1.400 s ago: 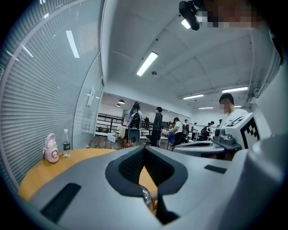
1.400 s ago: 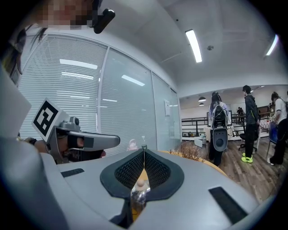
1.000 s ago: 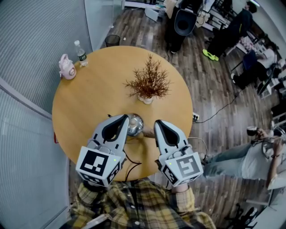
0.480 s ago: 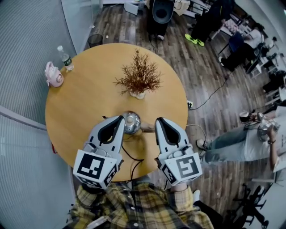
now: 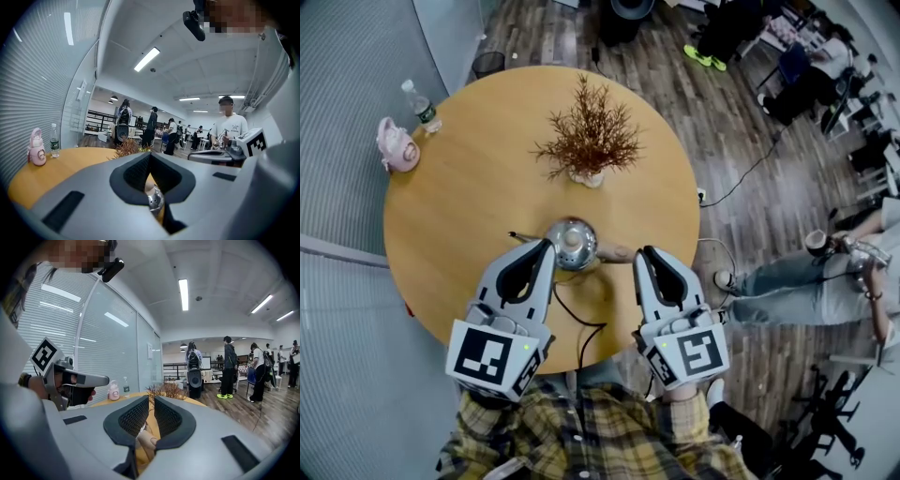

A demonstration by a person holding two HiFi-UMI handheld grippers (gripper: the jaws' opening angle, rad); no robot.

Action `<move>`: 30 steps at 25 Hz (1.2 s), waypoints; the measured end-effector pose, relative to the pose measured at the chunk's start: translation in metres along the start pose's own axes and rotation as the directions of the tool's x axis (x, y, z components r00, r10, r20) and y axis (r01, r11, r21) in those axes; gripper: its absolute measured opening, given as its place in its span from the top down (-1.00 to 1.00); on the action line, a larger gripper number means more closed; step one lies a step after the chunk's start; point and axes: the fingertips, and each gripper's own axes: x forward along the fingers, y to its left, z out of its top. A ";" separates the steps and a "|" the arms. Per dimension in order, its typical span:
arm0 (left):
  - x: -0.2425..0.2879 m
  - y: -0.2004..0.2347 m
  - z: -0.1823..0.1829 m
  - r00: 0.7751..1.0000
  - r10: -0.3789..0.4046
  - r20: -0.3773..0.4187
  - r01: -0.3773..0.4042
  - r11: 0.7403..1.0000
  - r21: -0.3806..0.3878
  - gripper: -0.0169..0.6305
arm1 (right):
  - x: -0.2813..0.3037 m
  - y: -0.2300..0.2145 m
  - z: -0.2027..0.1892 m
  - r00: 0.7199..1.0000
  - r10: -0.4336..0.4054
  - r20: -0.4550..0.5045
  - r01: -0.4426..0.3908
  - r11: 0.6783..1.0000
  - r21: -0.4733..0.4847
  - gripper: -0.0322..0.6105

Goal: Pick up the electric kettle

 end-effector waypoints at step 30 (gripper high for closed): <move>0.019 0.032 -0.072 0.996 0.072 -0.047 -0.072 0.997 -0.014 0.94 | 0.016 -0.038 -0.135 0.996 -0.002 -0.086 0.009 0.997 0.080 0.15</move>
